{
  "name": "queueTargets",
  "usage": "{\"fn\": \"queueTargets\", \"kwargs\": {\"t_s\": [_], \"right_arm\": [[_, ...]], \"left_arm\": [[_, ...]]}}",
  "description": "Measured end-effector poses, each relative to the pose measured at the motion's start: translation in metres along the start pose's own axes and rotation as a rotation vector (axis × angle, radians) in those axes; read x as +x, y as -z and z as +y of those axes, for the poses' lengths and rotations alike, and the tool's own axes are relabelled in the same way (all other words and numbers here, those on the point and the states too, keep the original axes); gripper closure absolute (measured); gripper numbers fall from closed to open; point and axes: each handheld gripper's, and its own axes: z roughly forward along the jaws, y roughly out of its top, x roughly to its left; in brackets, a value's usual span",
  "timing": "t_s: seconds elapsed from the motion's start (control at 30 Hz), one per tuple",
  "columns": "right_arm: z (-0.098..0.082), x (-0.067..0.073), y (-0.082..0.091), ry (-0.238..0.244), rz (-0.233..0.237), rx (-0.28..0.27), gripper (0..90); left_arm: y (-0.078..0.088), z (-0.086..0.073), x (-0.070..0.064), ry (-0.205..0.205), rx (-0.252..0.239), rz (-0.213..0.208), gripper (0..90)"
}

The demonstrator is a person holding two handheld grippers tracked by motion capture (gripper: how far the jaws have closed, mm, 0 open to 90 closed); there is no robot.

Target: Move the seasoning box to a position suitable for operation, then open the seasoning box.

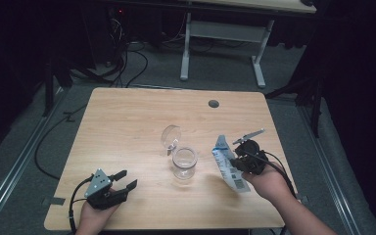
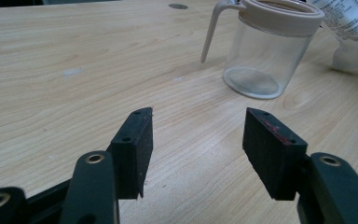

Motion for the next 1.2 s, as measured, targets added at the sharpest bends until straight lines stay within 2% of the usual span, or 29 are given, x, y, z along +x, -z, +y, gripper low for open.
{"fn": "queueTargets", "kwargs": {"t_s": [0.23, 0.47, 0.73, 0.93, 1.2], "right_arm": [[0.004, 0.002, 0.000, 0.018, 0.011, 0.058, 90.0], [0.009, 0.000, 0.003, 0.011, 0.023, 0.086, 90.0], [0.016, 0.001, 0.007, 0.032, 0.027, 0.141, 90.0], [0.017, 0.002, 0.007, 0.047, 0.028, 0.163, 90.0], [0.019, 0.002, 0.007, 0.035, 0.021, 0.173, 90.0]], "left_arm": [[0.000, 0.000, 0.000, -0.002, 0.001, -0.002, 43.1], [0.001, 0.000, -0.002, -0.007, 0.001, -0.006, 43.1], [0.000, 0.000, -0.003, -0.009, 0.008, -0.012, 43.1], [-0.001, 0.001, -0.006, -0.016, 0.012, -0.015, 43.0], [-0.008, 0.005, -0.013, -0.018, 0.011, -0.038, 43.0]]}}
